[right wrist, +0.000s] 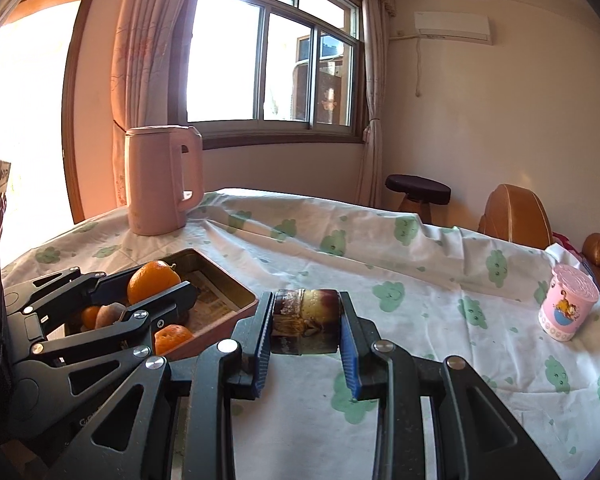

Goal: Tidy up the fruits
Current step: 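Carry the orange over the tin with the left tool while the right tool carries the striped fruit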

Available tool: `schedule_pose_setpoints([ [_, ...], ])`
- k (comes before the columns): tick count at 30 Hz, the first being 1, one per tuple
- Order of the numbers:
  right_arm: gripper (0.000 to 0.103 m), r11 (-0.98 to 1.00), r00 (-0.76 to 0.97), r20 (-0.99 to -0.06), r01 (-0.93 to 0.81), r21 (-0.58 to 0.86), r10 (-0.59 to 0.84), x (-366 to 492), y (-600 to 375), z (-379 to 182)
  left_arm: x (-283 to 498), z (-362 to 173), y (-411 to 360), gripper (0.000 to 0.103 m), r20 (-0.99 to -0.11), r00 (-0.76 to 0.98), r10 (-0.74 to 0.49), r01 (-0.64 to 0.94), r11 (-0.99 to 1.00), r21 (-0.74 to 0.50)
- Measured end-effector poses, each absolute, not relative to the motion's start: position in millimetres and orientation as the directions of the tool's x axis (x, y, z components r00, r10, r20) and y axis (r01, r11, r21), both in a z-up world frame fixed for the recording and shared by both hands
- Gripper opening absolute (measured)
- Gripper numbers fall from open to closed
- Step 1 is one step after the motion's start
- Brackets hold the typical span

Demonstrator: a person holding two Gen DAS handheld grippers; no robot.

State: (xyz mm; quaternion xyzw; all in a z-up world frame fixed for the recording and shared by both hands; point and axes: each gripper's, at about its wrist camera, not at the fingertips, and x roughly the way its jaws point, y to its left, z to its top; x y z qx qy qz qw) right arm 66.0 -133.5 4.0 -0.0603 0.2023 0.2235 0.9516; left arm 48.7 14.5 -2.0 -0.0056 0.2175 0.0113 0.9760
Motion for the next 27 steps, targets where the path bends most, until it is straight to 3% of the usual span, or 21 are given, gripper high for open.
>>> schedule_pose_setpoints([
  [27,0.032,0.825,0.768,-0.429,-0.559,-0.086,0.475,61.3,-55.3,13.9,37.0,-2.6,97.8,0.036,-0.434,0.889,0.149,-0.185,0.982,-0.043],
])
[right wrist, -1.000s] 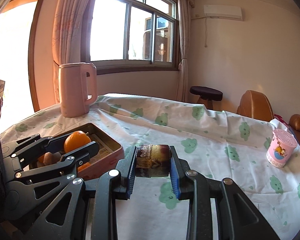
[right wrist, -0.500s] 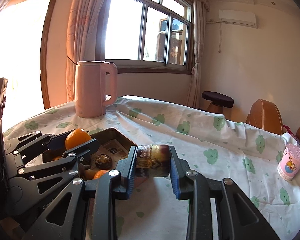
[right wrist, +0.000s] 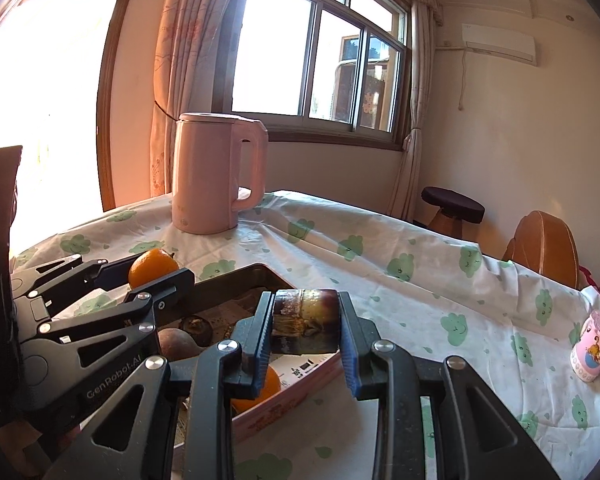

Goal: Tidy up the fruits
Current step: 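Carry the orange over the tin with the left tool while the right tool carries the striped fruit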

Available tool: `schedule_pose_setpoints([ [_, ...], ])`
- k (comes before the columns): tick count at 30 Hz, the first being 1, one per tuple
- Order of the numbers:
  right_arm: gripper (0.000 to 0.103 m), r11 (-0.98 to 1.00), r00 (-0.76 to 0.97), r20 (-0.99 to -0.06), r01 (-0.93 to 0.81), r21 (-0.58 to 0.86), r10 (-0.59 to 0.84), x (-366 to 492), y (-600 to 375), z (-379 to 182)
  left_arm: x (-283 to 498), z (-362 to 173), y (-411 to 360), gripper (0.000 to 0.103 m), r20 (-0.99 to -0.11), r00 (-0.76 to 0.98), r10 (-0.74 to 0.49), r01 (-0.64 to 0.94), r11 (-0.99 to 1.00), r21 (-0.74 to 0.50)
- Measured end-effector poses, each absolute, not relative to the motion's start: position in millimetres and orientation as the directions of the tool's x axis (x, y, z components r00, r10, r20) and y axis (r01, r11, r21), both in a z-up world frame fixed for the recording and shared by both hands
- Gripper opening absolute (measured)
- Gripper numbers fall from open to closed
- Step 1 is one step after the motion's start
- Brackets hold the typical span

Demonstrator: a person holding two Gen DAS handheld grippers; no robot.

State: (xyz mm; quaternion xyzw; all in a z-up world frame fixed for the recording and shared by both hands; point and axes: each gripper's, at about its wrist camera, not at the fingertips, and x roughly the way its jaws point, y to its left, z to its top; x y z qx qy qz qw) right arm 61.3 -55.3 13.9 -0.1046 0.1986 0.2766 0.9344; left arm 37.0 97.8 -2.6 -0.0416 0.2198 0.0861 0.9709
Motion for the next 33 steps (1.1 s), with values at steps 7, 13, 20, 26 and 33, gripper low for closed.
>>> schedule_pose_setpoints([
  [7,0.032,0.814,0.751,-0.445,-0.576,-0.081,0.487,63.7,-38.5,10.9,37.6,-4.5,113.6,0.036,-0.445,0.879,0.172,-0.214,0.976,-0.046],
  [13,0.032,0.806,0.740,-0.458,-0.586,-0.081,0.492,64.6,-26.4,7.6,37.5,-7.7,119.1,0.036,-0.457,0.872,0.177,-0.220,0.975,-0.041],
  [20,0.032,0.802,0.725,-0.489,-0.592,-0.080,0.486,73.5,-12.3,-3.1,41.8,-15.4,129.6,0.036,-0.485,0.856,0.180,-0.232,0.972,-0.048],
  [26,0.032,0.803,0.696,-0.537,-0.594,-0.057,0.477,86.0,-2.6,-19.2,46.6,-24.5,135.2,0.036,-0.513,0.841,0.174,-0.233,0.971,-0.052],
  [33,0.032,0.799,0.662,-0.595,-0.599,-0.056,0.455,96.4,9.6,-33.4,50.8,-29.0,138.4,0.039,-0.531,0.832,0.158,-0.227,0.971,-0.067],
])
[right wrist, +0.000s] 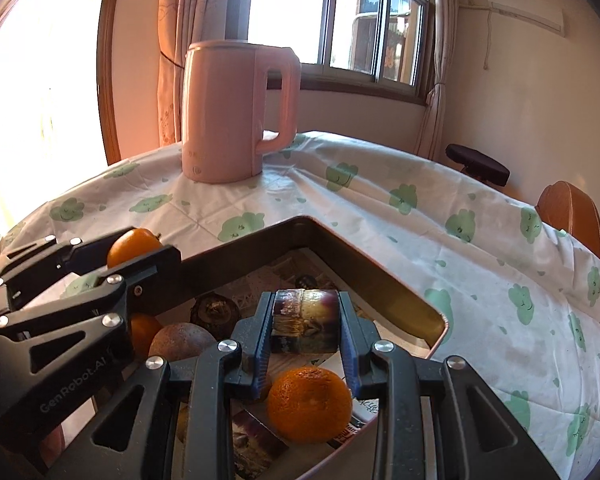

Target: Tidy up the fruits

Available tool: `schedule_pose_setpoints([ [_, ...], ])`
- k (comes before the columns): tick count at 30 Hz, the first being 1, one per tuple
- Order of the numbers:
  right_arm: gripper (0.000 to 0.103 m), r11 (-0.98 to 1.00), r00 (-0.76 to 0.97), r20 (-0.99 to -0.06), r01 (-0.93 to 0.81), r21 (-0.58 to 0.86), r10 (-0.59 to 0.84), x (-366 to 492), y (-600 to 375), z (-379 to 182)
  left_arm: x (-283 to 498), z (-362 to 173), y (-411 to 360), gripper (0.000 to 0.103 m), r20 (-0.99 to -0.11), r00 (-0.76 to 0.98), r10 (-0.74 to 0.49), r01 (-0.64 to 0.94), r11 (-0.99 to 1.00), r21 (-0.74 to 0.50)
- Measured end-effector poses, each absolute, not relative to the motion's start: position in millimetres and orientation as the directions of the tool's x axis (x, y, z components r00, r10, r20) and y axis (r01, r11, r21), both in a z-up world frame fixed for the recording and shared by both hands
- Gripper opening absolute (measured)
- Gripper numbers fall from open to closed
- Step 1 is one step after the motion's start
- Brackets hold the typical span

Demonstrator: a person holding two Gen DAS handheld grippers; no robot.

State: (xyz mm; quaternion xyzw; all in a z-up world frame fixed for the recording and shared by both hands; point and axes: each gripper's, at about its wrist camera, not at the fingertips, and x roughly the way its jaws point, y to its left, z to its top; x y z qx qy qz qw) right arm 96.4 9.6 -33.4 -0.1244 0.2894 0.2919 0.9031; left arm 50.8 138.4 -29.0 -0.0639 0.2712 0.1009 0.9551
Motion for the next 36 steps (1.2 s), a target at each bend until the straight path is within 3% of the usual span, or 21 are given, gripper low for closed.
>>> schedule_pose_setpoints([
  [4,0.032,0.796,0.645,-0.619,-0.603,-0.054,0.447,98.5,13.6,-41.1,51.2,-28.8,134.8,0.043,-0.533,0.830,0.162,-0.221,0.974,-0.049],
  [8,0.032,0.797,0.645,-0.622,-0.601,-0.054,0.444,97.3,13.8,-42.5,50.4,-28.8,137.5,0.057,-0.532,0.830,0.170,-0.233,0.971,-0.053],
  [13,0.049,0.810,0.659,-0.608,-0.585,-0.046,0.442,95.2,9.1,-40.4,46.9,-27.2,138.3,0.072,-0.515,0.838,0.178,-0.240,0.969,-0.055],
  [20,0.053,0.848,0.707,-0.577,-0.528,-0.048,0.408,86.8,-12.9,-34.9,37.9,-22.7,139.8,0.083,-0.471,0.864,0.180,-0.242,0.968,-0.072],
  [24,0.060,0.877,0.750,-0.540,-0.478,-0.044,0.381,82.5,-34.3,-30.7,33.3,-20.6,140.9,0.085,-0.447,0.876,0.180,-0.241,0.967,-0.083],
  [36,0.061,0.909,0.803,-0.486,-0.416,-0.043,0.345,78.4,-53.9,-26.7,28.0,-18.1,132.9,0.089,-0.413,0.885,0.214,-0.252,0.967,-0.039],
])
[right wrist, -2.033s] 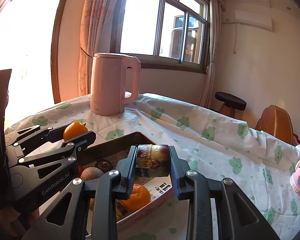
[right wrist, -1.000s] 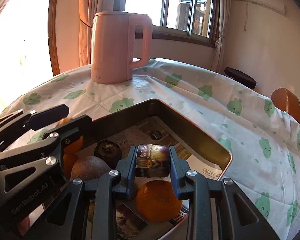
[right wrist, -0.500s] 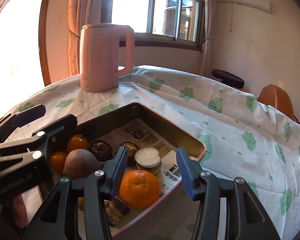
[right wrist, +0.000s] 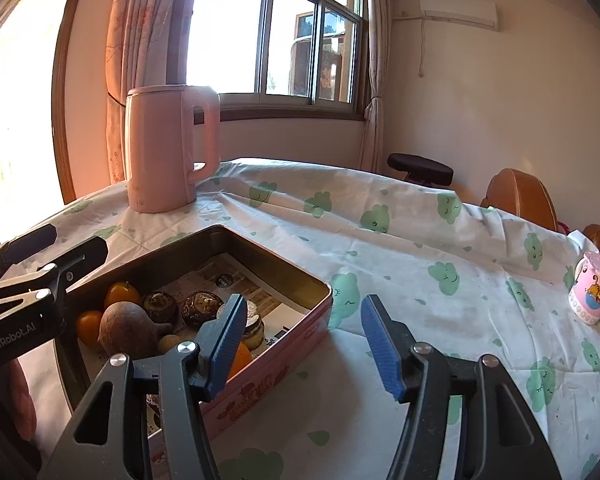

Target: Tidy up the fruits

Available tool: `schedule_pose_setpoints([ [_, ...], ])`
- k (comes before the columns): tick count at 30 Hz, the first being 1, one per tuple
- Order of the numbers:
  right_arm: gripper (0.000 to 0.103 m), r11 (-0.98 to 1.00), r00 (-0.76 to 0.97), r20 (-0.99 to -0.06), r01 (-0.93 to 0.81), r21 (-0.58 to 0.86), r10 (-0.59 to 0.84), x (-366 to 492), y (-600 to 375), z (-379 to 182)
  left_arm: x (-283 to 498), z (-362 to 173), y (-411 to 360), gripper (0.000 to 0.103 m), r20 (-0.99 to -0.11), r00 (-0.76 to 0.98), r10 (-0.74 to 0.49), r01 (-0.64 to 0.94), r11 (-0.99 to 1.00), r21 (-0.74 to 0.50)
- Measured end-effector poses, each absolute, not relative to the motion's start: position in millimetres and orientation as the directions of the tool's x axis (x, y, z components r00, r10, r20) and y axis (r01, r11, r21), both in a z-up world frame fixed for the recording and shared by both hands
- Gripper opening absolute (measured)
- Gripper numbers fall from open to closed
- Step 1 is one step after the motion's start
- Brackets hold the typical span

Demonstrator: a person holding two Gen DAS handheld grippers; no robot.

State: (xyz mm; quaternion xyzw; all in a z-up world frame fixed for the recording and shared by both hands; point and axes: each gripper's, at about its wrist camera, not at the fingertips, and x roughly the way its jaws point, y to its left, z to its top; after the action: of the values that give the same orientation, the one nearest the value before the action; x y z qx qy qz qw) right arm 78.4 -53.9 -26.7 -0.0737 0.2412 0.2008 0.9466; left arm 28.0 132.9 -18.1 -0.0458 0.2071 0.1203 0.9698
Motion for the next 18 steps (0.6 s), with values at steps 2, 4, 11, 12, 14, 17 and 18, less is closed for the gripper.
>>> schedule_pose_setpoints([
  [2,0.062,0.909,0.808,-0.478,-0.414,-0.042,0.345,77.3,-55.0,-26.3,28.0,-18.1,132.9,0.089,-0.412,0.885,0.217,-0.255,0.966,-0.039],
  [4,0.067,0.911,0.812,-0.468,-0.412,-0.032,0.350,76.4,-58.3,-25.4,27.6,-18.1,132.5,0.092,-0.412,0.885,0.218,-0.256,0.966,-0.037],
  [11,0.071,0.920,0.824,-0.445,-0.392,0.000,0.351,74.5,-67.1,-23.9,26.8,-17.3,132.3,0.093,-0.412,0.883,0.225,-0.259,0.965,-0.028],
  [12,0.072,0.920,0.824,-0.444,-0.392,0.001,0.351,74.5,-67.5,-23.7,26.8,-17.1,132.4,0.093,-0.413,0.883,0.225,-0.259,0.966,-0.027],
  [14,0.074,0.921,0.826,-0.442,-0.388,0.000,0.349,74.4,-67.8,-23.5,26.8,-17.1,132.2,0.097,-0.412,0.883,0.226,-0.260,0.965,-0.028],
  [17,0.076,0.923,0.830,-0.438,-0.386,-0.001,0.347,73.7,-68.4,-22.9,26.9,-16.9,132.1,0.098,-0.409,0.883,0.229,-0.262,0.965,-0.027],
  [18,0.076,0.923,0.830,-0.437,-0.385,-0.001,0.346,73.1,-69.0,-23.0,26.9,-17.0,132.1,0.098,-0.410,0.883,0.229,-0.263,0.965,-0.027],
])
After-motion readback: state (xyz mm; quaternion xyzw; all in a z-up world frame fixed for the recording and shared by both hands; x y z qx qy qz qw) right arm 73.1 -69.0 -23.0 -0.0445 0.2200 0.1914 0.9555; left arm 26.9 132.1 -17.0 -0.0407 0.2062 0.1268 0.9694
